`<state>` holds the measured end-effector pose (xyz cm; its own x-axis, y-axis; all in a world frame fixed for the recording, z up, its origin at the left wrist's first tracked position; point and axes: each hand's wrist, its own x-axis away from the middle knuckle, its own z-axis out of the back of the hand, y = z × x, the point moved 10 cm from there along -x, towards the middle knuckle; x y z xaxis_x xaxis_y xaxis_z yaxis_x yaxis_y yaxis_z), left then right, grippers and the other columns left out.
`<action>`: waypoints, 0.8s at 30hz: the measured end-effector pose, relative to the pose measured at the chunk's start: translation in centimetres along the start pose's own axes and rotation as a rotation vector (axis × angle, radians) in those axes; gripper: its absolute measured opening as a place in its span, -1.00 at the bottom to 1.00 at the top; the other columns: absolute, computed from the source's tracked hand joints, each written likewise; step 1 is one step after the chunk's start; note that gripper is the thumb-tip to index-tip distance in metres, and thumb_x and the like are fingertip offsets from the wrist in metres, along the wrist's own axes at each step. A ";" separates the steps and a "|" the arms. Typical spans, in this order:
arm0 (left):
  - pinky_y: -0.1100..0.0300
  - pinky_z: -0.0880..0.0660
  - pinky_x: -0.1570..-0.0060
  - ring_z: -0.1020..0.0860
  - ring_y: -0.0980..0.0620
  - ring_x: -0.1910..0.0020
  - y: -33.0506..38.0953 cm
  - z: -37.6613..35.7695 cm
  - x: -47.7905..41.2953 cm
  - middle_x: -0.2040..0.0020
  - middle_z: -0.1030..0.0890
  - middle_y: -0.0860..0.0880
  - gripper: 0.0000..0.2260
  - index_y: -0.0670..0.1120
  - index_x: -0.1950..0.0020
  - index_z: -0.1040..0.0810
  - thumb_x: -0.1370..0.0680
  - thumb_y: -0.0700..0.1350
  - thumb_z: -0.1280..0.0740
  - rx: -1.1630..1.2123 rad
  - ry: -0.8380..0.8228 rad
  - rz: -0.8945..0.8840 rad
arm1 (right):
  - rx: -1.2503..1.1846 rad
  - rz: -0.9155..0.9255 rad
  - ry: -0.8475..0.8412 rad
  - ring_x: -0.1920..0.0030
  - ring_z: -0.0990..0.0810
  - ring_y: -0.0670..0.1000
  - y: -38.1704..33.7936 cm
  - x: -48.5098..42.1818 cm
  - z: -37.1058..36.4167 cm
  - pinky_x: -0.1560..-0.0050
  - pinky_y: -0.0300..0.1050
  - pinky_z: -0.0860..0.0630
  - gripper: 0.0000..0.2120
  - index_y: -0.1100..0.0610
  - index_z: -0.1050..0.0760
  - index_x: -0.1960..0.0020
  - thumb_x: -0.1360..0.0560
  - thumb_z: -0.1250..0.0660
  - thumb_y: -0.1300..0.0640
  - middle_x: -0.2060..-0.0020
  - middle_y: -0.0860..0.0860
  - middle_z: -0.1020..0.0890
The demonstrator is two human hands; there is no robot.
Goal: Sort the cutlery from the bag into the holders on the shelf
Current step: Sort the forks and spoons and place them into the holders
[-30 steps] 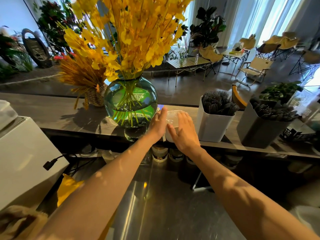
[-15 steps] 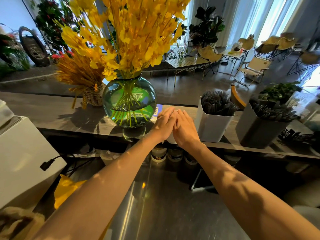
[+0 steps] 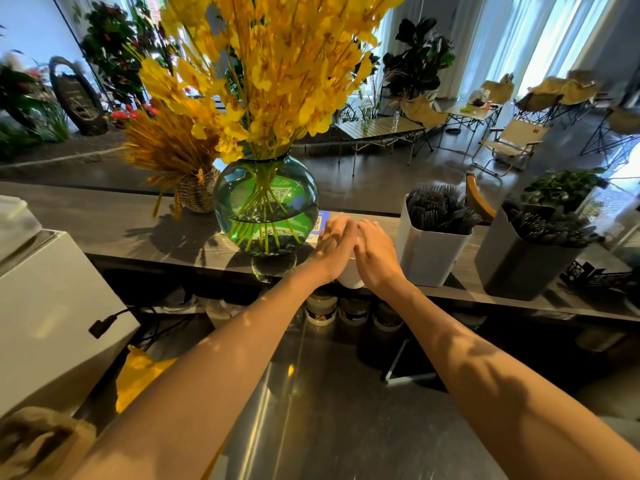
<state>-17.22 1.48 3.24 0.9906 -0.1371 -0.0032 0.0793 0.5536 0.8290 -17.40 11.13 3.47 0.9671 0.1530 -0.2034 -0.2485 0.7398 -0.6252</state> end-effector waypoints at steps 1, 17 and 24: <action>0.18 -0.10 -0.38 -0.13 -0.04 -0.58 0.3 0.3 0.2 -0.61 -0.15 -0.07 -0.39 -0.05 -0.61 -0.14 -0.68 0.28 0.14 0.027 0.016 -0.022 | -0.004 0.003 0.001 -0.49 -0.35 0.13 -0.1 0.4 0.2 -0.51 0.25 -0.20 -0.45 0.04 -0.37 -0.41 -0.60 0.15 -0.15 -0.36 0.03 -0.49; 0.18 -0.11 -0.53 -0.14 0.12 -0.56 -1.2 2.4 9.2 -0.61 -0.18 0.02 -0.46 -0.03 -0.62 -0.18 -0.66 -0.14 -0.26 0.058 0.128 -0.157 | -0.099 0.090 0.161 -0.53 -0.27 0.04 -4.2 9.8 4.3 -0.50 -0.13 -0.20 -0.52 0.11 -0.30 -0.54 -0.63 -0.22 0.27 -0.53 0.05 -0.36; 0.18 -0.19 -0.52 -0.17 0.05 -0.58 -5.0 0.7 15.8 -0.60 -0.20 0.02 -0.41 0.02 -0.61 -0.20 -0.59 -0.08 -0.27 0.033 0.122 -0.087 | -0.156 0.100 0.109 -0.45 -0.38 0.00 -6.0 17.0 0.8 -0.43 -0.16 -0.32 -0.52 0.08 -0.37 -0.51 -0.61 -0.20 0.29 -0.46 0.02 -0.45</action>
<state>-2.00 -4.03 -0.58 0.9865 -0.0810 -0.1422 0.1636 0.5160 0.8408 0.57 9.79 4.33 0.9276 0.1426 -0.3454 -0.3568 0.6129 -0.7051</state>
